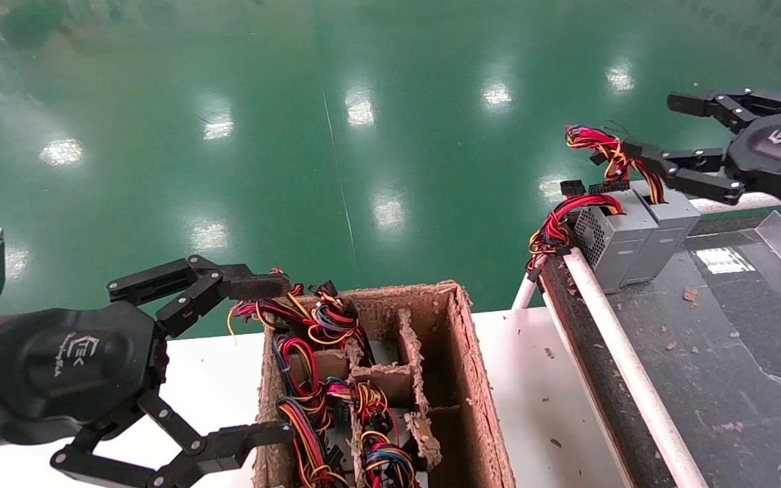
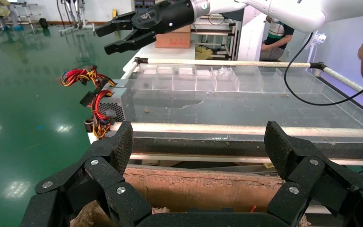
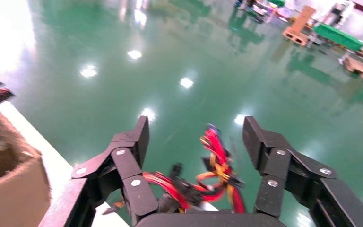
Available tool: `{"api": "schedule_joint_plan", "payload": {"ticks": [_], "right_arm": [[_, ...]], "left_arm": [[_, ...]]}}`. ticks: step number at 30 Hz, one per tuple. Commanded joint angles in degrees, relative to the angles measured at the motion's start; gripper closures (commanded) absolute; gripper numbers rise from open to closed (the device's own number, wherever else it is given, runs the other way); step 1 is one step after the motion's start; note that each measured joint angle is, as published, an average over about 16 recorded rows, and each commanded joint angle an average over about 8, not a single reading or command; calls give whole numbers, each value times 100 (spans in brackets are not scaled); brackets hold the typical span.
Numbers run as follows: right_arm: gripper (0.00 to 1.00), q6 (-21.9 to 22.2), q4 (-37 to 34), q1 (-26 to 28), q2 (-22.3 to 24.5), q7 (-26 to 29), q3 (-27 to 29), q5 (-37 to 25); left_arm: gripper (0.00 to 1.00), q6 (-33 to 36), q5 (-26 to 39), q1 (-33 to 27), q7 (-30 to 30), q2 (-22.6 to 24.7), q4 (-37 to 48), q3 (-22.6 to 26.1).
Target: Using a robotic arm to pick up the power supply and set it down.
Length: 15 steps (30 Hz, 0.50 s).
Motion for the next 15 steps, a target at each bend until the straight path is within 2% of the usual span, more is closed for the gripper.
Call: {"api": "schedule_joint_plan", "payload": {"ticks": [1, 15], "right_arm": [[0, -77, 96, -74, 10, 36, -1, 100], [0, -613, 766, -587, 81, 289, -7, 793]], "left_arm": [[0, 0, 0, 0, 0, 0, 0, 0], [0, 0, -1, -1, 1, -1, 1, 3]]}}
